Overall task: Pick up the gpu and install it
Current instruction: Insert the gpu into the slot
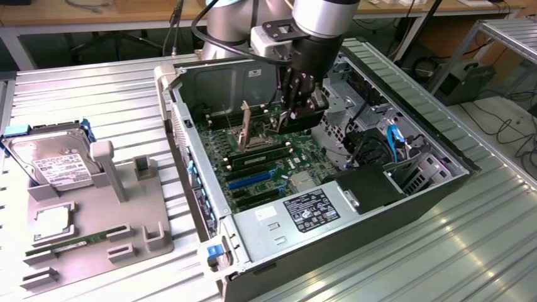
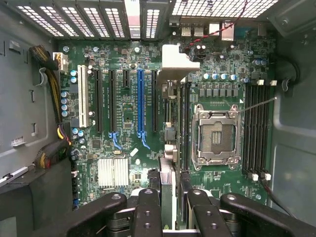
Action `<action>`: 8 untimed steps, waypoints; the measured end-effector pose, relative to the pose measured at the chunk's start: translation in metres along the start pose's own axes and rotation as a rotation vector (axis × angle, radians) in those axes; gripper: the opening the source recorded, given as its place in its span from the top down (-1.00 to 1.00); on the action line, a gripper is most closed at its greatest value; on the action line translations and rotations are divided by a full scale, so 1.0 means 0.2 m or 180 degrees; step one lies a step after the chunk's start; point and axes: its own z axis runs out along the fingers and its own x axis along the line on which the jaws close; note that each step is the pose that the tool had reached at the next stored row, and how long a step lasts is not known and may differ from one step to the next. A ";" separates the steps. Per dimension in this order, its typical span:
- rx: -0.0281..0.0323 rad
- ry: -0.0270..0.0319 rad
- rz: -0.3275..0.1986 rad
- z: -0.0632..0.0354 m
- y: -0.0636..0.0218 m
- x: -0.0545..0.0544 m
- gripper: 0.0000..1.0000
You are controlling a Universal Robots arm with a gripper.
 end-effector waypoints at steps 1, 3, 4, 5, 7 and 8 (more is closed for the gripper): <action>0.0000 0.0000 0.0000 0.001 0.000 0.00 0.48; 0.0000 0.0000 0.0000 0.002 0.000 0.00 0.48; 0.0000 0.0000 0.0000 0.003 0.000 0.00 0.48; 0.0000 0.0000 0.0000 0.004 0.000 0.00 0.48; 0.0000 0.0000 0.0000 0.007 0.001 0.00 0.48; 0.0000 0.0000 0.0000 0.008 0.001 0.00 0.48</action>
